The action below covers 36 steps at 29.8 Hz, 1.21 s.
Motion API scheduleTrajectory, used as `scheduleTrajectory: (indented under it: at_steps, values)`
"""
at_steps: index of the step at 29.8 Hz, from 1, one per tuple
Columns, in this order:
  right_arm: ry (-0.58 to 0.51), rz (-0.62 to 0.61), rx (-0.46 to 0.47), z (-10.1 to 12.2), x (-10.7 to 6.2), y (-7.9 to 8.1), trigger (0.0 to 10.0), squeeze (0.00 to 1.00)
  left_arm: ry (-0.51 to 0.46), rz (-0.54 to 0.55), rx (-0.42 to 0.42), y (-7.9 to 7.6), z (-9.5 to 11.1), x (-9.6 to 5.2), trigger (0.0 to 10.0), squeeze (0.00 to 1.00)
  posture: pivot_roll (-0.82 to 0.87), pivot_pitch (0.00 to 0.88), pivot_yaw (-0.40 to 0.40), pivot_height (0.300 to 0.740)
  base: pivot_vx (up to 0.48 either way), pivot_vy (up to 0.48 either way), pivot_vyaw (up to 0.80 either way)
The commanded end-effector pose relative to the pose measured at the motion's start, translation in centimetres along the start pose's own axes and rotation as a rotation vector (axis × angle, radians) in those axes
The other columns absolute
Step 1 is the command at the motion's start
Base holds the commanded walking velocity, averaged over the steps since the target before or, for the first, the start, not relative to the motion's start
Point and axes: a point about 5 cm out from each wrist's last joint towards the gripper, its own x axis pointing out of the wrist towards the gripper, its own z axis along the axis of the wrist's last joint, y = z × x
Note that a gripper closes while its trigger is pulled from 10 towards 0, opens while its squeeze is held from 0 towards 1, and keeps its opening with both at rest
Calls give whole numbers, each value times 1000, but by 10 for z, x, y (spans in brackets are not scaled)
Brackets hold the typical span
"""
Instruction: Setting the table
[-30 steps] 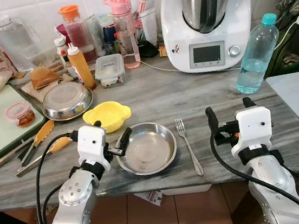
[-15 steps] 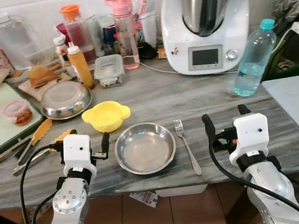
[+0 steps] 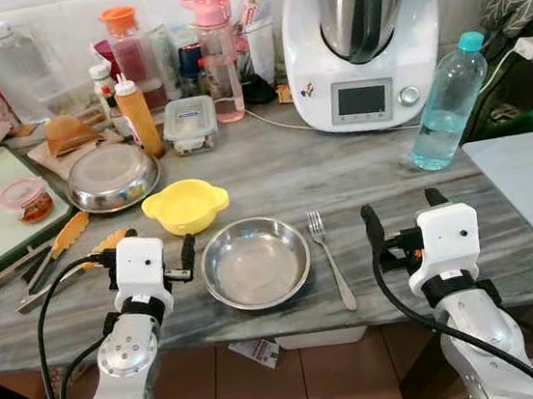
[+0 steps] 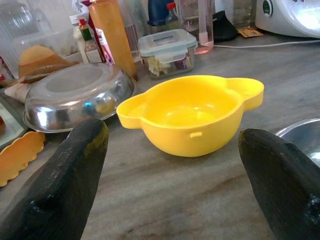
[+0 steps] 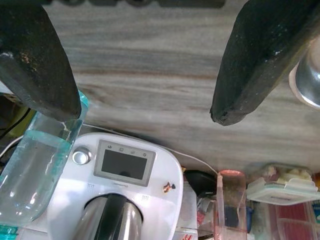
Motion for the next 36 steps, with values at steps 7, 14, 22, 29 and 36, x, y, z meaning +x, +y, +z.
scheduleTrajectory:
  at_steps: [7,14,22,29,36]
  values:
    - [10,-7,19,-2,4,-1,10000,0,9,5,24,1,-3,2,10000,0,-118,0,46,740,-294,0,0]
    - [10,-12,22,-1,3,-2,10000,0,8,3,31,3,-2,5,10000,0,-120,0,49,740,-304,0,0]
    - [27,-64,71,-2,3,-7,10000,0,4,-13,37,2,0,6,10000,0,-123,0,62,740,-314,0,0]
    - [67,-103,50,-5,5,-12,10000,0,2,-32,30,-2,1,10,10000,0,-130,0,71,740,-313,0,0]
    - [60,-126,-3,-4,10,-13,10000,0,-8,-59,31,-8,1,11,10000,0,-133,1,74,740,-305,0,0]
